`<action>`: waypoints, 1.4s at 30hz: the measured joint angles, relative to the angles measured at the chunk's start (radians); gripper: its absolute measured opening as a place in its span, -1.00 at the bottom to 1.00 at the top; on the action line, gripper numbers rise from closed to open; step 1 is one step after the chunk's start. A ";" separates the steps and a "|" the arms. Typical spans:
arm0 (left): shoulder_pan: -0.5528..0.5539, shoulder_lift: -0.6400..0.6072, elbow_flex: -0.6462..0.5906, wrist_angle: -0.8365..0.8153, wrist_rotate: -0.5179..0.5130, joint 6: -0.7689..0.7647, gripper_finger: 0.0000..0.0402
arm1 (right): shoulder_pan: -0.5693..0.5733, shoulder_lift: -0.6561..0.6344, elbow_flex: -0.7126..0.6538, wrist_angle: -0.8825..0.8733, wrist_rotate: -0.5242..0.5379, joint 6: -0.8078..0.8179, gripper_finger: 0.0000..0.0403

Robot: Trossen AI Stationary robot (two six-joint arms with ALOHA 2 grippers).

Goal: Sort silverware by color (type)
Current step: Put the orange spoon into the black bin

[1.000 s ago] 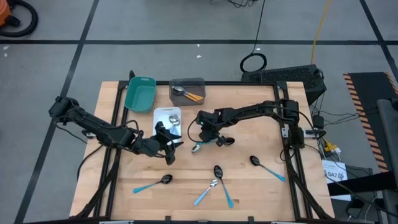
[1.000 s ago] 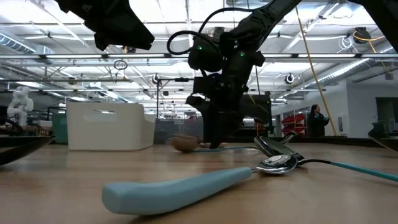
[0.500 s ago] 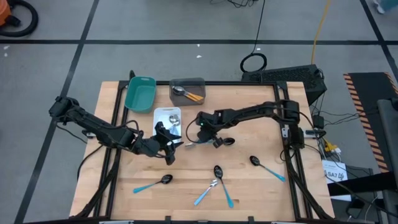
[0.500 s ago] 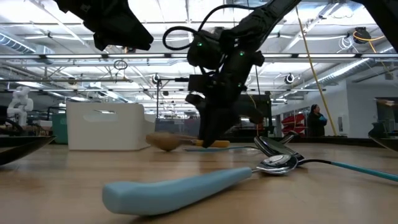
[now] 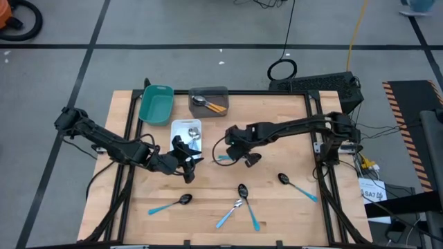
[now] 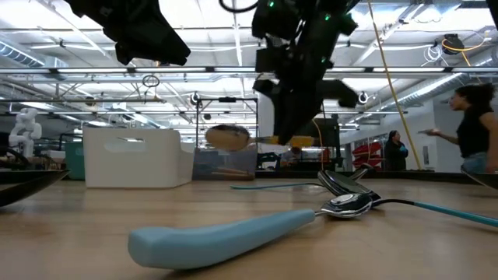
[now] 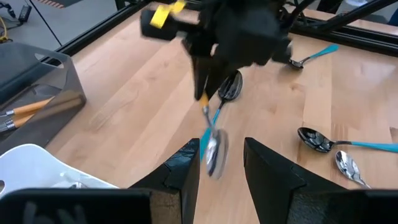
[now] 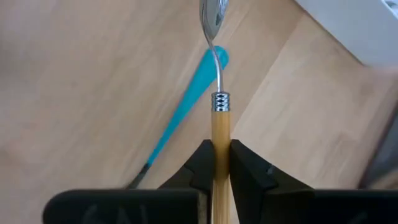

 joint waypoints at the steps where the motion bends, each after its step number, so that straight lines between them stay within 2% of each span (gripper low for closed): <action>1: -0.001 0.000 0.000 0.001 0.000 -0.001 -0.38 | 0.009 -0.014 0.000 -0.022 0.008 0.023 -0.87; 10: -0.014 0.000 0.000 0.007 0.000 -0.006 -0.38 | 0.095 -0.123 0.001 -0.225 0.043 0.348 -0.87; 16: -0.014 0.000 0.000 0.029 0.000 -0.022 -0.38 | 0.212 -0.173 -0.014 -0.299 0.238 0.555 -0.87; 23: -0.030 0.000 0.000 0.051 -0.004 -0.005 -0.38 | 0.350 -0.208 -0.107 -0.221 0.511 0.765 -0.87; 34: -0.043 0.011 0.000 0.092 -0.026 0.033 -0.38 | 0.489 -0.206 -0.192 -0.155 0.837 0.932 -0.87; 37: -0.046 0.049 0.000 0.095 -0.027 0.050 -0.38 | 0.513 -0.206 -0.192 -0.150 0.870 0.916 -0.87; 42: -0.046 0.150 0.000 0.199 -0.027 0.136 -0.38 | 0.527 -0.206 -0.192 -0.148 0.872 0.909 -0.87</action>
